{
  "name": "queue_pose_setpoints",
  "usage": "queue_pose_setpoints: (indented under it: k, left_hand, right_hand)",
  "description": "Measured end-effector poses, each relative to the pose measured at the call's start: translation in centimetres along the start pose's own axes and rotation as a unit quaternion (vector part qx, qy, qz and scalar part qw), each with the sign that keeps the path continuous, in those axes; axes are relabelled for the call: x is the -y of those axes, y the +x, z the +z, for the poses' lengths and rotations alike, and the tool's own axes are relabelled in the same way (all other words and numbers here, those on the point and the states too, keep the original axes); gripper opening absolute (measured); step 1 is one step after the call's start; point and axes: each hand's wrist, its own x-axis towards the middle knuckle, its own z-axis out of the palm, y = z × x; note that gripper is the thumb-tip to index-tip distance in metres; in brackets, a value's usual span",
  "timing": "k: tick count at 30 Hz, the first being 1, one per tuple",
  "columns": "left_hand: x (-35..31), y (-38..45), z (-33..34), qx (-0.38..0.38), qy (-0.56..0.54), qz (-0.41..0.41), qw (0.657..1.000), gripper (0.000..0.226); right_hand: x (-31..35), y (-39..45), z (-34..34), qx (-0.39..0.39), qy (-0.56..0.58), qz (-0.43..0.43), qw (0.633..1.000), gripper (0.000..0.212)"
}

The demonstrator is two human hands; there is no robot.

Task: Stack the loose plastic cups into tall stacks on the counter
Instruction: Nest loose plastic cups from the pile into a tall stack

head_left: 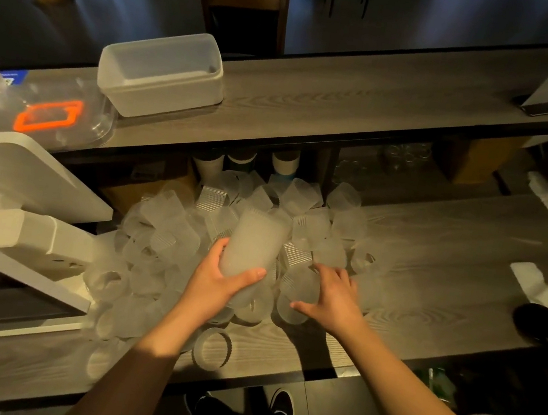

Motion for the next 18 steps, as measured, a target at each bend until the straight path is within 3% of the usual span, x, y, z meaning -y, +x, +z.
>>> queue_pose_setpoints:
  k: [6,11,14,18]
  left_hand:
    - [0.2,-0.3,0.4,-0.006,-0.007,-0.006,1.000,0.076]
    - [0.1,-0.6,0.5,-0.026,-0.016,-0.008,0.999,0.082]
    - [0.0,-0.6,0.5,-0.037,-0.013,-0.008,0.999,0.086]
    - [-0.2,-0.6,0.6,-0.030,0.007,0.003,1.000,0.086]
  right_hand:
    - [0.3,0.7,0.2,0.012,-0.010,0.007,1.000,0.084]
    - [0.5,0.0,-1.0,-0.050,0.115,-0.021,0.992,0.075]
    - [0.4,-0.5,-2.3,-0.092,0.284,-0.011,0.954,0.072]
    - [1.6,-0.4,-5.9,-0.100,0.516,0.036,0.850,0.083]
